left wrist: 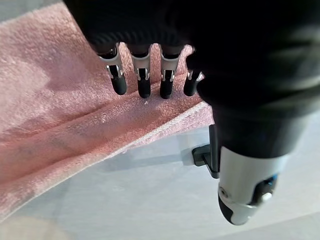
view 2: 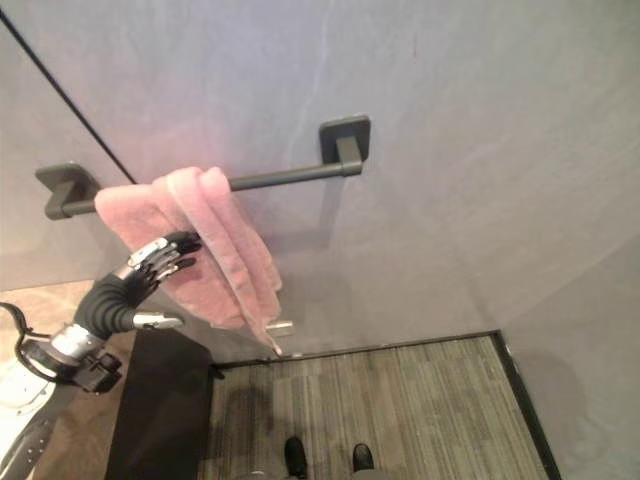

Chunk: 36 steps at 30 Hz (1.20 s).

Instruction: Put brush and paste in cup on sink, flatten towel.

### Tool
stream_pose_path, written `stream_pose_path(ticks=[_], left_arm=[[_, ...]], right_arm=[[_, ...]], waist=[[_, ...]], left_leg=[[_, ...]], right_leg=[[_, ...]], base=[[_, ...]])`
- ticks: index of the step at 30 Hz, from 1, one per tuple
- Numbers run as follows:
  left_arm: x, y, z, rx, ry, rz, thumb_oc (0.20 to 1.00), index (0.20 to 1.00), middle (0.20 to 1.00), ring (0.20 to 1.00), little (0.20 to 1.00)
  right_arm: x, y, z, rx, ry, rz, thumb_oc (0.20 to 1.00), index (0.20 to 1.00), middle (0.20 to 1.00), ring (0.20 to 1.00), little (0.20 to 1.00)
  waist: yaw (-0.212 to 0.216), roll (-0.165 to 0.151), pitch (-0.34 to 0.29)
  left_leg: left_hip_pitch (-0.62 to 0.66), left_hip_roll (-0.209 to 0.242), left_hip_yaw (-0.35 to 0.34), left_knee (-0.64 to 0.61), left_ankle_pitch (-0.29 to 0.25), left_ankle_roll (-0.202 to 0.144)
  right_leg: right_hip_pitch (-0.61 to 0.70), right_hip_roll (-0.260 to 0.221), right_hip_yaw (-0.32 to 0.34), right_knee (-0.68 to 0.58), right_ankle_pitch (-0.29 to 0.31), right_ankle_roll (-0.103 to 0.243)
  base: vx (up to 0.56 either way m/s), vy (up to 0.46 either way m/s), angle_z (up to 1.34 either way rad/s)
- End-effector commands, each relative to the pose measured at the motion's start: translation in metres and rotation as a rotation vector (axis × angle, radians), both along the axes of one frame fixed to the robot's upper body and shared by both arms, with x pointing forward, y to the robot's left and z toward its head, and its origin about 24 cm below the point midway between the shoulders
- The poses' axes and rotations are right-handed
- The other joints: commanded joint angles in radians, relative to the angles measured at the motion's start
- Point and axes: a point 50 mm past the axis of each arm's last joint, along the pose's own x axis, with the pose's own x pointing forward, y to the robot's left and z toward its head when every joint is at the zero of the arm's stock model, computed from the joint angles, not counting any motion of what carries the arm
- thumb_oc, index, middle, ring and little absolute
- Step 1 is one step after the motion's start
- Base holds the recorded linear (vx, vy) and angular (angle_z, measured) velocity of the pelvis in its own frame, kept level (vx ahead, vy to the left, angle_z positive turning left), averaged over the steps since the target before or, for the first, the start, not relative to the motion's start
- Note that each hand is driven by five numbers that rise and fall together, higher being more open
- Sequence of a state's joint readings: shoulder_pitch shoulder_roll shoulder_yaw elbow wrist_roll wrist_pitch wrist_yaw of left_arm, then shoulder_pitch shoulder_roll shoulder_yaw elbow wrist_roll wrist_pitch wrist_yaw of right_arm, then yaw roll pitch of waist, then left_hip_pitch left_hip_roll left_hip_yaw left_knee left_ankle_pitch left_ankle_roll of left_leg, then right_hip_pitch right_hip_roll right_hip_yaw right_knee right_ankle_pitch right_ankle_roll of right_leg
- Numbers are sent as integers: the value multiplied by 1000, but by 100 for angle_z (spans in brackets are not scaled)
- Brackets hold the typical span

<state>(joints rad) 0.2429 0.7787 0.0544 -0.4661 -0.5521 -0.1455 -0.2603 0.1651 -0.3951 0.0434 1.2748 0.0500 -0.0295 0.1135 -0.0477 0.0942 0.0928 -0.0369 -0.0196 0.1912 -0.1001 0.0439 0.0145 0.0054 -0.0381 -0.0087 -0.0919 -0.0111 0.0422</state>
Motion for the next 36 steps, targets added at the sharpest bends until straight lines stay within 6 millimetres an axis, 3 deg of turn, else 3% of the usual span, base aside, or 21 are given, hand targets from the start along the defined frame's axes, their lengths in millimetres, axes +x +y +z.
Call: stream_pose_path(ticks=[1, 13, 28, 36], left_arm=[[2, -9, 25, -39, -140, -43, 1000, 1000, 1000, 1000, 1000], [5, -20, 26, -47, -142, -109, 1000, 1000, 1000, 1000, 1000], [0, 2, 19, 62, -120, 55, 1000, 1000, 1000, 1000, 1000], [-2, 7, 11, 26, -96, 118, 1000, 1000, 1000, 1000, 1000]], right_arm=[[3, -2, 0, -7, 22, 6, 1000, 1000, 1000, 1000, 1000], [2, -4, 1, -11, 29, -2, 1000, 1000, 1000, 1000, 1000], [-4, -1, -1, 1, 52, -47, 1000, 1000, 1000, 1000, 1000], [1, 1, -2, 7, 42, -55, 1000, 1000, 1000, 1000, 1000]], waist=[[-25, -21, 4], [-38, -5, 4], [-25, -7, -3], [-19, -10, 3]], left_leg=[[15, 36, 3, 13, -98, -23], [20, 41, 23, 13, -100, -27], [32, 47, 21, 13, -103, -26], [34, 49, 20, 13, -102, -26]], right_leg=[[-41, -3, -14, 5, -41, -11], [-46, 2, 4, 5, -43, -13], [-36, 7, 2, 5, -50, -18], [-32, 10, 2, 5, -54, -24]], base=[[2, -26, -6], [7, -21, -4], [3, -5, 0], [0, 0, 0]])
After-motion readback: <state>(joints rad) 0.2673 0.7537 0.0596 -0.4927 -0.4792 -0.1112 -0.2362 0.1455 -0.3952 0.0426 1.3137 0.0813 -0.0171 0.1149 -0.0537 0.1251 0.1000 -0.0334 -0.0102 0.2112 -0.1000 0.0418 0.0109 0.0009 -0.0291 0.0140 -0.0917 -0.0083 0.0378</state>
